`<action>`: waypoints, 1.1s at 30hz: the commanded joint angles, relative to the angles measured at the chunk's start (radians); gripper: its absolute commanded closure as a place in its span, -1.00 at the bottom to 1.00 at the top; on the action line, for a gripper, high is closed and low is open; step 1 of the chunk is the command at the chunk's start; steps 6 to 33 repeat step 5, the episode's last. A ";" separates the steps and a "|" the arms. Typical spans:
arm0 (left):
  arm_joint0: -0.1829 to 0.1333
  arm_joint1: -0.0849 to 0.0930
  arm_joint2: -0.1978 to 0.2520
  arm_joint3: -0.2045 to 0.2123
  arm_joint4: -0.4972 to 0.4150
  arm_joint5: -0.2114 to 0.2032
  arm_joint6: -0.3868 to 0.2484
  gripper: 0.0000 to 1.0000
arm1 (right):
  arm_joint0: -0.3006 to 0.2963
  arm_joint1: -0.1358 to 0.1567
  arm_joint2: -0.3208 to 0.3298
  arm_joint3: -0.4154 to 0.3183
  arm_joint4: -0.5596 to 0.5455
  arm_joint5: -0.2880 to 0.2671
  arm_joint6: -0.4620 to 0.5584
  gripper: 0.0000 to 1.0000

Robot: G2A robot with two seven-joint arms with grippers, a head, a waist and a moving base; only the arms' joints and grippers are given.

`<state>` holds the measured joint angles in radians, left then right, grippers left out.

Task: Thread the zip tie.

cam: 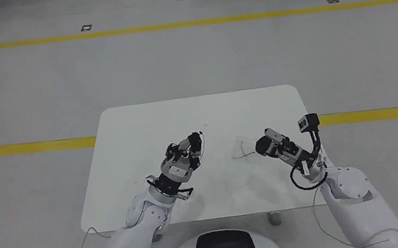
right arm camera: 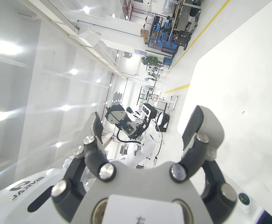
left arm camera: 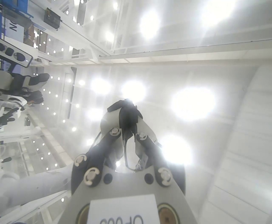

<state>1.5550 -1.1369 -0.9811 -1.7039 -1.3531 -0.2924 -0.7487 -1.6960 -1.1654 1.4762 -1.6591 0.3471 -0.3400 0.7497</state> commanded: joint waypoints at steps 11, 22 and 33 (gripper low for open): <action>0.000 0.000 0.000 0.000 0.000 0.000 0.000 1.00 | 0.000 0.000 0.000 0.000 0.000 0.000 0.000 -1.00; 0.000 0.000 0.000 0.000 0.000 0.000 0.000 1.00 | 0.000 0.000 0.000 0.000 0.000 0.000 0.000 -1.00; 0.000 0.000 0.000 0.000 0.000 0.000 0.000 1.00 | 0.000 0.000 0.000 0.000 0.000 0.000 0.000 -1.00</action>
